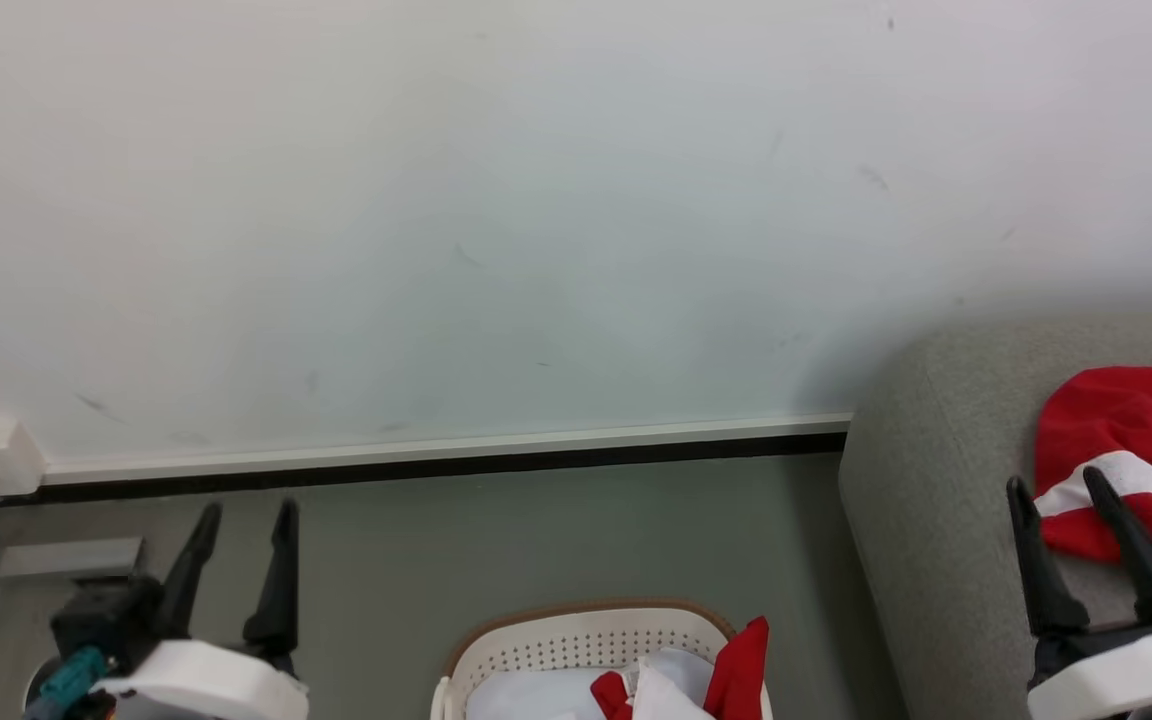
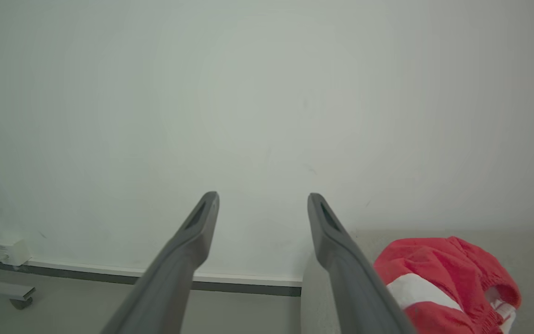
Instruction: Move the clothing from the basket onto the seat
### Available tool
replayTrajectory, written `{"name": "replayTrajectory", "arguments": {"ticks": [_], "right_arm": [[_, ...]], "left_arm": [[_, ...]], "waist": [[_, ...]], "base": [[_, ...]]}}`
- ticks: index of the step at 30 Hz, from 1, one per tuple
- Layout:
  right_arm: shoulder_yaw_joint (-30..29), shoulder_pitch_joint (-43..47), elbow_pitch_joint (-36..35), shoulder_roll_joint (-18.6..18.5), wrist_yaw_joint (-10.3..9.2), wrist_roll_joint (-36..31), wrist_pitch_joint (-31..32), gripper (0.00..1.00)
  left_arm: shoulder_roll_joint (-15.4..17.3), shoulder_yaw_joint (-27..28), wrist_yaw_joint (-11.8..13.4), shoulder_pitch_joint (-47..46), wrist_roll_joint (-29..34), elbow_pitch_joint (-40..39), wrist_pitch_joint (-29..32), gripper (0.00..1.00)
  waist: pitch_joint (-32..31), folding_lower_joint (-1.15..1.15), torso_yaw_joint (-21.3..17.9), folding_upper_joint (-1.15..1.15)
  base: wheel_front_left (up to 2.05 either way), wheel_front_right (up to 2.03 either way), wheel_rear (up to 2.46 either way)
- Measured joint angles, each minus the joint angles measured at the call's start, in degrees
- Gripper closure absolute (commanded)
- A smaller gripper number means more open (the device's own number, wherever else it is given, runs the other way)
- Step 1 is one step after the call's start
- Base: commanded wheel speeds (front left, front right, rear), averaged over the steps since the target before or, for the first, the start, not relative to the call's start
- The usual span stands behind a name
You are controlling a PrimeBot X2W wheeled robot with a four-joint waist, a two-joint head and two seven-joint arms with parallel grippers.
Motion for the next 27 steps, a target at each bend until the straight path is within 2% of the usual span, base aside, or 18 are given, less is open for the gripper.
{"name": "replayTrajectory", "arguments": {"ticks": [6, 13, 18, 27], "right_arm": [[-0.4, 2.7, 3.0, 3.5, 0.00, -2.6, -3.7, 0.00], [0.0, 4.1, 6.2, 6.0, 0.00, -4.0, -4.9, 0.00], [-0.1, 4.2, 5.7, 7.5, 0.00, -4.7, -5.0, 0.00], [0.4, 3.9, 5.3, 7.2, 0.00, -5.0, -5.0, 0.00]], "left_arm": [[-4.5, 5.0, -1.6, 3.5, 6.2, -0.6, 0.0, 0.00], [-9.6, 8.7, -5.5, 5.6, 11.2, 0.5, 0.0, 0.00], [-11.6, 10.8, -7.7, 5.9, 14.0, 0.9, 0.0, 0.00], [-13.4, 13.7, -9.5, 5.9, 16.6, 1.7, 0.0, 0.00]], "waist": [[-0.1, 0.00, 1.2, 0.00], [0.9, 0.01, 1.1, 0.00], [1.6, 0.01, 0.7, 0.00], [1.8, 0.01, 0.7, 0.00]], "base": [[0.00, 0.00, 0.00], [0.00, 0.00, 0.00], [0.00, 0.00, 0.00], [0.00, 0.00, 0.00]]}}
